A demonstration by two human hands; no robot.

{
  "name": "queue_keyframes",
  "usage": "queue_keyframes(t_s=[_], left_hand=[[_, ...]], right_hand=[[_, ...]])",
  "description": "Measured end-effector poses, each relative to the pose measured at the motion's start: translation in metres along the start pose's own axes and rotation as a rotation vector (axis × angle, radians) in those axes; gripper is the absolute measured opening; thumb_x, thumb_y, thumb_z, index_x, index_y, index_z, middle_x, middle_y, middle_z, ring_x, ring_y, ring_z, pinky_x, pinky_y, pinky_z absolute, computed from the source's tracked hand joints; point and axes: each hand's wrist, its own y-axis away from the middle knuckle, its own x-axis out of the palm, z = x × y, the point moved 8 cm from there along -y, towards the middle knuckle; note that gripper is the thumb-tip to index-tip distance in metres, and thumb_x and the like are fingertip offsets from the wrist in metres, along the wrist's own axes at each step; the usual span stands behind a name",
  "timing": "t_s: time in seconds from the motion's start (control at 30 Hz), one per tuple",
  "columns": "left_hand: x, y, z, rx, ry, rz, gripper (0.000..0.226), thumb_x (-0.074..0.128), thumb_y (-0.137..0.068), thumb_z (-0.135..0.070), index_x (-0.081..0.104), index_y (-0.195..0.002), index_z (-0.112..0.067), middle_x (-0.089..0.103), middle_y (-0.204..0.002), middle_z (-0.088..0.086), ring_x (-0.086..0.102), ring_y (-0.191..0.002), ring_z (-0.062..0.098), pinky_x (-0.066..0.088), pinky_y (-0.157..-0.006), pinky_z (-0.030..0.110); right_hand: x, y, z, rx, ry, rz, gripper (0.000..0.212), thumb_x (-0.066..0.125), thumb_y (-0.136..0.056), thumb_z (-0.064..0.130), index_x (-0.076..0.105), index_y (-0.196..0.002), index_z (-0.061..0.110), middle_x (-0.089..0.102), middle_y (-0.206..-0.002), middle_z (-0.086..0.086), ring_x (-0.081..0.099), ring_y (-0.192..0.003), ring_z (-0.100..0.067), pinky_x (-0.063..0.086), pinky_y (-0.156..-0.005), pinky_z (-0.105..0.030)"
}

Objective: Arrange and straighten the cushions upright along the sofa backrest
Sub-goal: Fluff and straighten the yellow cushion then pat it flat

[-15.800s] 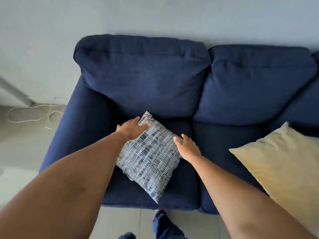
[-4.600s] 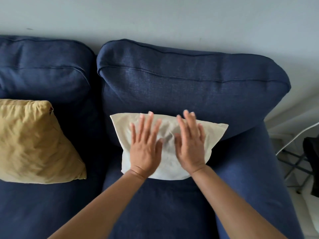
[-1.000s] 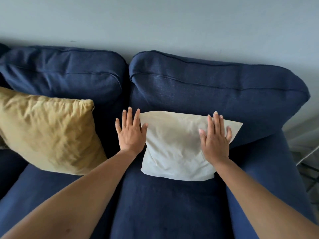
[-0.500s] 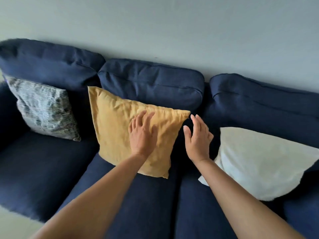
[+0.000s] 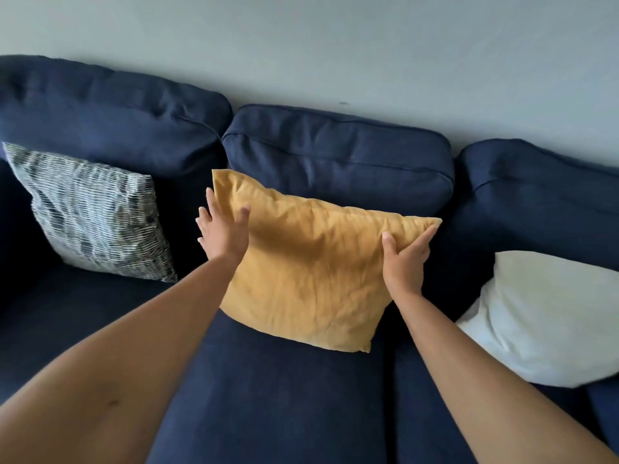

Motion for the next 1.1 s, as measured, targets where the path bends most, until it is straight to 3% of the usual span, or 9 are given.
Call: queue_keyframes(t_s=[0.17, 0.23, 0.3, 0.37, 0.57, 0.7, 0.83, 0.97, 1.1], left_hand=[[0.023, -0.030, 0.023, -0.117, 0.197, 0.118, 0.086, 0.050, -0.096, -0.061, 0.001, -0.161, -0.035, 0.033, -0.163, 0.005, 0.040, -0.143, 0.033, 0.033, -0.115, 0.051], [0.033, -0.034, 0.031, -0.138, 0.183, 0.155, 0.068, 0.050, -0.098, -0.058, 0.030, -0.156, -0.028, 0.053, -0.147, 0.003, 0.052, -0.131, 0.031, 0.044, -0.102, 0.042], [0.035, -0.040, 0.036, -0.112, 0.156, 0.092, 0.037, 0.052, -0.099, -0.052, 0.062, -0.115, -0.020, 0.068, -0.105, 0.000, 0.063, -0.108, 0.031, 0.046, -0.077, 0.035], [0.029, -0.044, 0.034, -0.083, 0.172, -0.011, 0.033, 0.053, -0.098, -0.045, 0.062, -0.089, -0.015, 0.063, -0.081, -0.003, 0.064, -0.091, 0.029, 0.042, -0.067, 0.034], [0.012, -0.039, -0.012, 0.085, 0.199, -0.096, 0.040, 0.056, -0.096, -0.047, 0.043, -0.071, -0.019, 0.049, -0.060, -0.008, 0.046, -0.063, 0.016, 0.038, -0.066, 0.039], [0.013, -0.023, -0.053, 0.210, 0.288, 0.012, 0.044, 0.060, -0.094, -0.049, 0.039, -0.060, -0.031, 0.042, -0.052, -0.017, 0.038, -0.052, 0.004, 0.032, -0.055, 0.029], [0.012, -0.008, -0.081, 0.322, 0.471, 0.159, 0.036, 0.064, -0.092, -0.048, 0.049, -0.066, -0.027, 0.045, -0.058, -0.017, 0.039, -0.059, 0.005, 0.036, -0.060, 0.035], [0.001, -0.006, -0.088, 0.404, 0.498, 0.223, 0.041, 0.065, -0.090, -0.047, 0.053, -0.075, -0.010, 0.047, -0.063, -0.009, 0.041, -0.063, 0.011, 0.039, -0.060, 0.046], [-0.007, -0.007, -0.077, 0.360, 0.432, 0.218, 0.019, 0.069, -0.084, -0.048, 0.064, -0.073, -0.033, 0.056, -0.061, -0.018, 0.048, -0.060, 0.002, 0.044, -0.062, 0.036]], right_hand=[[0.018, -0.021, -0.009, -0.008, 0.032, -0.048, 0.091, 0.052, -0.095, 0.051, -0.011, -0.156, 0.026, 0.031, -0.151, -0.022, 0.056, -0.116, -0.038, 0.052, -0.087, -0.046], [0.021, -0.030, -0.014, 0.016, 0.059, -0.064, 0.089, 0.051, -0.096, 0.050, -0.009, -0.157, 0.025, 0.035, -0.148, -0.021, 0.055, -0.115, -0.038, 0.047, -0.081, -0.039], [0.024, -0.037, -0.016, 0.000, 0.098, -0.064, 0.087, 0.050, -0.097, 0.049, -0.005, -0.158, 0.022, 0.039, -0.143, -0.021, 0.056, -0.113, -0.037, 0.043, -0.078, -0.036], [0.025, -0.043, -0.012, -0.010, 0.174, -0.071, 0.084, 0.050, -0.098, 0.047, -0.001, -0.158, 0.019, 0.042, -0.139, -0.021, 0.056, -0.112, -0.038, 0.044, -0.082, -0.041], [0.014, -0.039, 0.052, -0.303, 0.362, -0.304, 0.076, 0.056, -0.093, 0.030, 0.017, -0.156, 0.016, 0.025, -0.157, -0.020, 0.029, -0.142, -0.038, 0.027, -0.108, -0.054], [0.054, -0.015, 0.126, -0.643, 0.120, 0.036, 0.079, 0.058, -0.090, 0.055, 0.030, -0.153, 0.018, 0.034, -0.158, -0.008, 0.029, -0.147, -0.021, 0.021, -0.116, -0.043], [0.094, 0.000, 0.166, -0.598, 0.105, 0.388, 0.093, 0.058, -0.076, 0.076, 0.024, -0.154, 0.038, 0.041, -0.154, 0.008, 0.028, -0.144, -0.024, 0.017, -0.120, -0.044], [0.102, 0.001, 0.178, -0.517, 0.151, 0.461, 0.066, 0.065, -0.074, 0.070, 0.055, -0.134, 0.043, 0.072, -0.114, 0.009, 0.059, -0.117, -0.021, 0.045, -0.101, -0.038], [0.101, 0.018, 0.185, -0.573, 0.259, 0.319, 0.028, 0.065, -0.086, 0.051, 0.073, -0.108, 0.035, 0.075, -0.086, 0.006, 0.067, -0.084, -0.021, 0.050, -0.069, -0.034]])
